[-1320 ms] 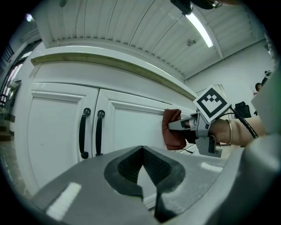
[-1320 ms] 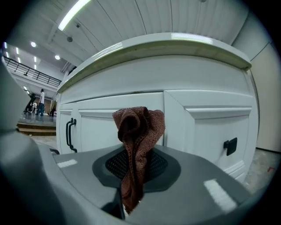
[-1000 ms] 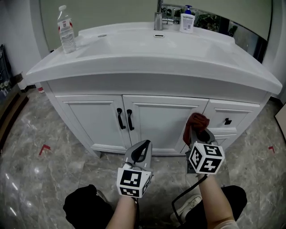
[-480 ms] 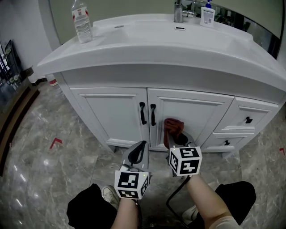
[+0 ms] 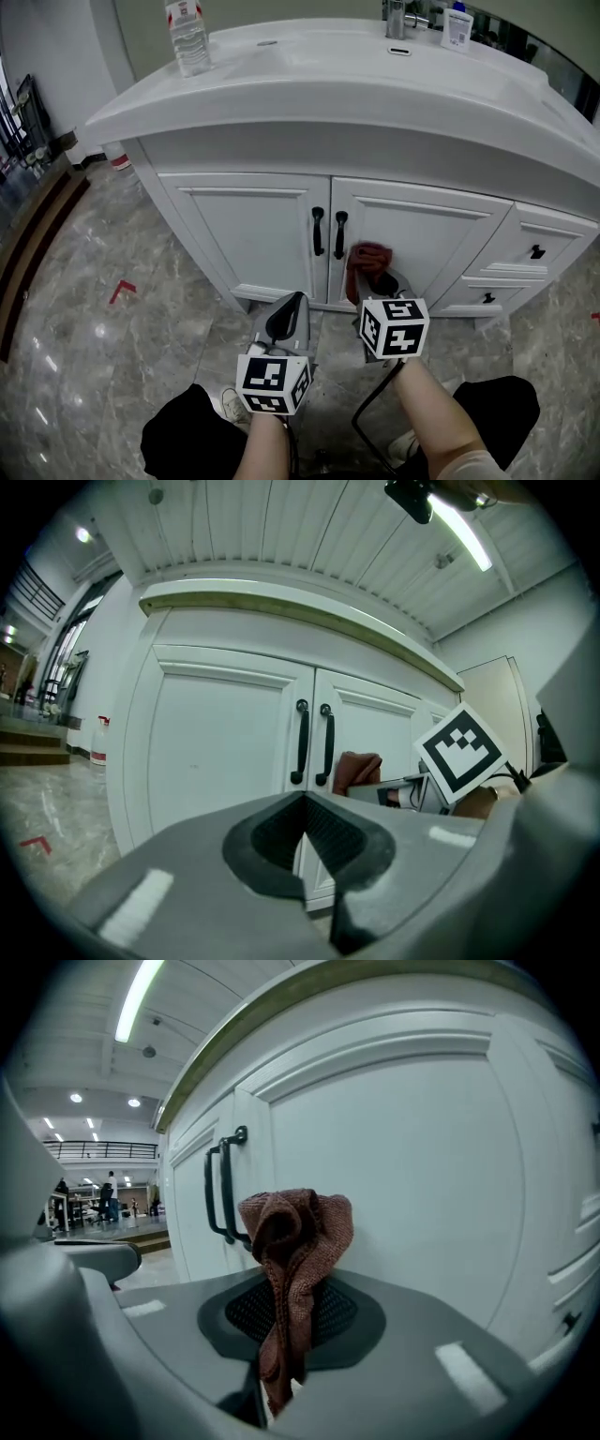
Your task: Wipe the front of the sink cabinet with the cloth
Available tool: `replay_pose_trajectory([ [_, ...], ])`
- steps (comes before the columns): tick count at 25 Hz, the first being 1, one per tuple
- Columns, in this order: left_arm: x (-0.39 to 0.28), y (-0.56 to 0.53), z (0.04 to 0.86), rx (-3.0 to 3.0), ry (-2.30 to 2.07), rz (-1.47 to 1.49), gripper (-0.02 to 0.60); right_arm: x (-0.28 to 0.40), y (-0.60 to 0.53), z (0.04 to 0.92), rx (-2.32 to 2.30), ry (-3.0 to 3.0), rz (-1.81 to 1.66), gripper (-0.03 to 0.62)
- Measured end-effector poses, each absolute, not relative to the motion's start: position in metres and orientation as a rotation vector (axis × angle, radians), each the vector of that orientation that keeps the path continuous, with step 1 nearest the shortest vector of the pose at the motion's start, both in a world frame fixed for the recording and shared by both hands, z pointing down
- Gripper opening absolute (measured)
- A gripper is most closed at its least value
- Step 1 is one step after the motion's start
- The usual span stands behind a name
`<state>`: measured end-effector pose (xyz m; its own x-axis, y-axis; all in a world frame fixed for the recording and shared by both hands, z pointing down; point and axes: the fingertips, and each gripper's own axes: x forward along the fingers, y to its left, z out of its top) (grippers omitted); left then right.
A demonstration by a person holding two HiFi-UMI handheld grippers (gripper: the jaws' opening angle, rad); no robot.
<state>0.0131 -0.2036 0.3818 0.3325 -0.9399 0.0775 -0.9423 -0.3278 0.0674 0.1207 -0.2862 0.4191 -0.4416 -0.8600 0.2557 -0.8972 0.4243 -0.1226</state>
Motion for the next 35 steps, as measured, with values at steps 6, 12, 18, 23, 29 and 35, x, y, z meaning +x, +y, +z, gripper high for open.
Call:
replay_pose_trajectory([
  [6,0.046,-0.209,0.391,2.532,-1.695,0.106,0.000,0.164,-0.285,0.421,1.629,-2.450,0.343,0.087],
  [12,0.080,-0.217,0.392,2.568,-1.631,0.080,0.000,0.221,-0.281,0.421,1.723,-2.369,0.338,0.087],
  [18,0.121,-0.220,0.398,2.618,-1.541,0.101,0.000,0.279,-0.276,0.415,1.820,-2.284,0.318,0.087],
  [23,0.138,-0.224,0.404,2.630,-1.509,0.118,0.000,0.308,-0.270,0.414,1.856,-2.271,0.344,0.106],
  [29,0.137,-0.228,0.408,2.606,-1.525,0.111,0.000,0.334,-0.263,0.418,1.933,-2.222,0.394,0.084],
  [35,0.115,-0.226,0.421,2.579,-1.557,0.171,0.000,0.294,-0.261,0.438,1.870,-2.297,0.449,0.081],
])
